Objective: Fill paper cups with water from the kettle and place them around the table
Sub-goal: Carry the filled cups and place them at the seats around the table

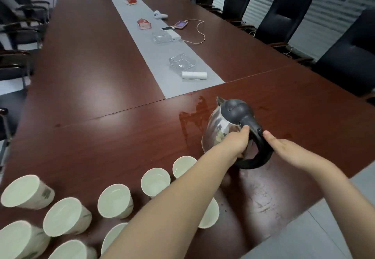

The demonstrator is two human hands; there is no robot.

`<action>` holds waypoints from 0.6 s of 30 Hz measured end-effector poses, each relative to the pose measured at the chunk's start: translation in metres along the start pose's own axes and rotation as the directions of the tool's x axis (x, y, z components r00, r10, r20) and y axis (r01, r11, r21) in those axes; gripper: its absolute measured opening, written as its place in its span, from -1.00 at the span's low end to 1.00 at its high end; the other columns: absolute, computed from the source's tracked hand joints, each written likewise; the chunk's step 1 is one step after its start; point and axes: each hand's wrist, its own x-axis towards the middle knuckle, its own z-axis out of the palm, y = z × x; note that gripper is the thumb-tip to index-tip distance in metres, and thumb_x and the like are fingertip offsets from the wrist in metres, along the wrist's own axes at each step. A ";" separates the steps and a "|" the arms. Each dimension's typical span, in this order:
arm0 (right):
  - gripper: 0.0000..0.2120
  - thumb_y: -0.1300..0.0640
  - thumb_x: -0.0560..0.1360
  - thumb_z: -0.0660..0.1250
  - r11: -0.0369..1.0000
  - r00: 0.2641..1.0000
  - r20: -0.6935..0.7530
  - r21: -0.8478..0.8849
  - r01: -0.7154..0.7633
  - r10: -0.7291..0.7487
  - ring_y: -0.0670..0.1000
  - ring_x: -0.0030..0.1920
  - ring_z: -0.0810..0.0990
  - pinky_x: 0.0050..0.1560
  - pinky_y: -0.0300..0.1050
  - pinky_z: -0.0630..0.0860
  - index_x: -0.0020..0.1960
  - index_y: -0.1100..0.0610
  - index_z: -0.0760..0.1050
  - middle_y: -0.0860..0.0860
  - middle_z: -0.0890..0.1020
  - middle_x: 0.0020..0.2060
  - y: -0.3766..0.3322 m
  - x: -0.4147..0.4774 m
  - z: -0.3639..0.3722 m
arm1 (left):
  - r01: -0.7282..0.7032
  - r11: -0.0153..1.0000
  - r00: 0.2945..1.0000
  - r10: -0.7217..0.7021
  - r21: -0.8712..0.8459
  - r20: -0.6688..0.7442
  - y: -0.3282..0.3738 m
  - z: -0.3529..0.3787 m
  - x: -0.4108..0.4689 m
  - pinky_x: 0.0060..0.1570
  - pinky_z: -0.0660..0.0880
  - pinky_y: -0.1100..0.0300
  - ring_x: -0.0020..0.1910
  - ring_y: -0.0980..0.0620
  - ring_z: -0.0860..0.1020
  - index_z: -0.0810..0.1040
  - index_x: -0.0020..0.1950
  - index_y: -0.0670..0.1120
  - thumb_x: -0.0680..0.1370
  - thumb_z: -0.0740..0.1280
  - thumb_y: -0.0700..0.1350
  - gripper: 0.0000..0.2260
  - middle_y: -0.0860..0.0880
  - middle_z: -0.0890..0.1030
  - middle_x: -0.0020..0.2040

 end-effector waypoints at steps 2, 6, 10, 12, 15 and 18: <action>-0.07 -0.45 0.35 -0.16 0.987 0.999 -0.046 -0.160 0.018 -0.026 0.08 0.39 0.39 0.31 -0.08 0.27 0.34 0.18 0.47 0.14 0.49 0.34 -0.005 -0.008 -0.004 | -0.055 0.998 0.998 0.054 -0.016 -0.030 -0.001 -0.012 -0.010 0.02 0.50 0.14 0.04 -0.12 0.56 0.43 0.33 -0.23 0.62 -0.02 0.20 -0.42 -0.12 0.57 -0.09; 0.29 -0.70 0.03 -0.38 0.905 0.996 -0.086 -0.426 -0.003 -0.037 0.16 0.29 0.47 0.29 0.07 0.37 0.25 0.17 0.51 0.12 0.56 0.24 -0.009 -0.033 -0.008 | -0.134 0.991 0.989 0.132 -0.021 -0.065 -0.007 -0.041 -0.048 -0.24 0.49 0.32 -0.03 -0.04 0.53 0.46 0.31 -0.26 0.63 -0.02 0.19 -0.41 -0.17 0.59 0.13; -0.10 -0.50 0.37 -0.15 0.827 0.991 -0.120 -0.562 -0.018 -0.060 0.13 0.29 0.46 0.25 0.07 0.34 0.32 0.17 0.39 0.08 0.52 0.27 -0.013 -0.069 0.006 | -0.225 0.974 0.964 0.223 -0.001 -0.144 -0.027 -0.070 -0.095 -0.40 0.44 0.33 -0.10 -0.02 0.58 0.54 0.20 -0.25 0.63 -0.01 0.19 -0.43 -0.15 0.63 0.09; -0.22 -0.44 0.43 -0.04 0.812 0.991 -0.099 -0.583 0.017 -0.092 0.12 0.27 0.48 0.21 0.04 0.38 0.34 0.13 0.37 0.07 0.54 0.26 -0.022 -0.089 0.016 | -0.260 0.966 0.949 0.255 -0.001 -0.184 -0.037 -0.083 -0.117 -0.28 0.39 0.28 -0.07 -0.03 0.61 0.56 0.17 -0.22 0.63 -0.01 0.19 -0.44 -0.14 0.64 0.07; -0.30 -0.32 0.47 0.14 0.852 0.982 -0.029 -0.502 0.148 -0.188 0.10 0.32 0.46 0.25 -0.01 0.40 0.41 0.15 0.33 0.08 0.51 0.32 -0.030 -0.117 0.043 | -0.334 0.942 0.898 0.306 -0.036 -0.316 -0.065 -0.097 -0.150 -0.21 0.38 0.23 -0.06 -0.03 0.62 0.58 0.10 -0.20 0.63 0.03 0.16 -0.50 -0.11 0.66 0.00; -0.14 -0.33 0.36 0.24 0.925 0.969 0.028 -0.294 0.242 -0.245 0.02 0.38 0.40 0.27 -0.12 0.34 0.52 0.11 0.18 0.00 0.44 0.39 -0.021 -0.126 0.078 | -0.403 0.911 0.821 0.319 -0.086 -0.474 -0.104 -0.103 -0.179 -0.21 0.37 0.25 -0.10 0.03 0.61 0.58 -0.01 -0.12 0.63 0.07 0.10 -0.61 -0.06 0.67 -0.05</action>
